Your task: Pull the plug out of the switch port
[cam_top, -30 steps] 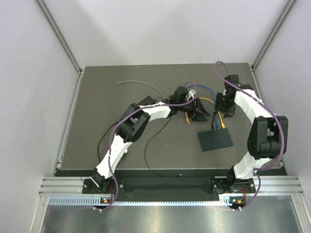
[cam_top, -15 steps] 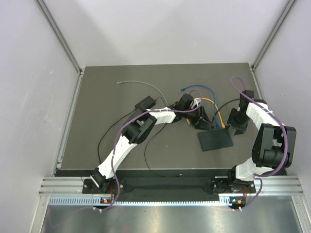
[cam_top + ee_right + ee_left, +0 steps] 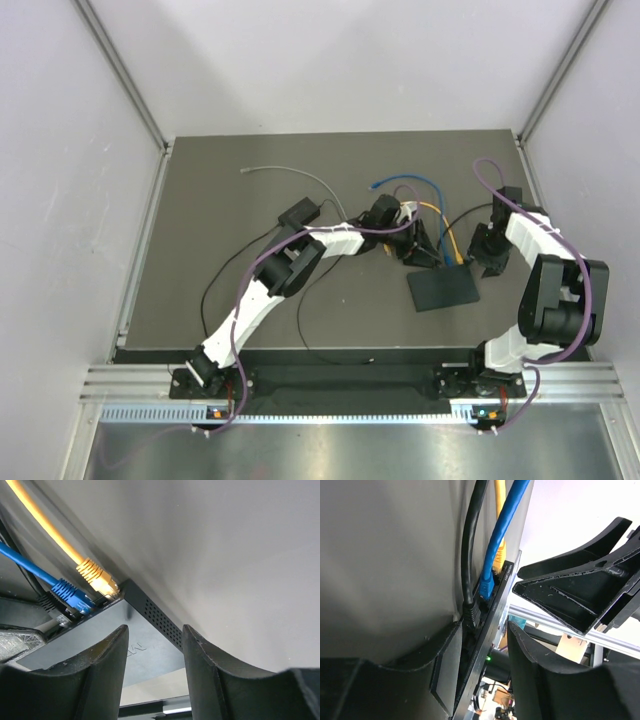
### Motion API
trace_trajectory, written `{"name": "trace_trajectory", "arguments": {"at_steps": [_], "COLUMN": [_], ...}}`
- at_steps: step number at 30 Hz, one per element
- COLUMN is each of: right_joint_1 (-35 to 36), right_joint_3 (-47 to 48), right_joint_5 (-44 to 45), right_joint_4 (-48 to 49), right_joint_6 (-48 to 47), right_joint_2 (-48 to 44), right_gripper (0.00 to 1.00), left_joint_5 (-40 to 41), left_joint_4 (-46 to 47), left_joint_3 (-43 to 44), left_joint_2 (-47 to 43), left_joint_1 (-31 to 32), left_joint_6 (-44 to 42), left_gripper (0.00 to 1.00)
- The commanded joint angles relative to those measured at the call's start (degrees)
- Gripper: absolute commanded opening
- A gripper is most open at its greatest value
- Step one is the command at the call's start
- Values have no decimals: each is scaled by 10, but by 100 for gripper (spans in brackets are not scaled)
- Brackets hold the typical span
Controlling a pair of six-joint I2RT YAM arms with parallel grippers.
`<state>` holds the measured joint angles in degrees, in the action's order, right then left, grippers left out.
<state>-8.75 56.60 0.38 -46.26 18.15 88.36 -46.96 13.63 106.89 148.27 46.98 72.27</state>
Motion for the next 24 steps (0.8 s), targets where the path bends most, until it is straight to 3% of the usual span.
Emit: {"name": "trace_trajectory", "arguments": {"at_steps": [1, 7, 24], "right_joint_1": [-5, -3, -3], "right_joint_3": [21, 16, -13], "right_joint_5": [14, -56, -64], "right_joint_4": [9, 21, 29], "right_joint_6": [3, 7, 6], "right_joint_2": [1, 23, 22], "right_gripper": [47, 46, 42], "left_joint_5": [8, 26, 49], "left_joint_4": [43, 40, 17], "left_joint_3": [12, 5, -25], "left_joint_2": [10, 12, 12], "left_joint_1": [8, 17, 29], "left_joint_6": [9, 15, -25], "left_gripper": [47, 47, 36]}}
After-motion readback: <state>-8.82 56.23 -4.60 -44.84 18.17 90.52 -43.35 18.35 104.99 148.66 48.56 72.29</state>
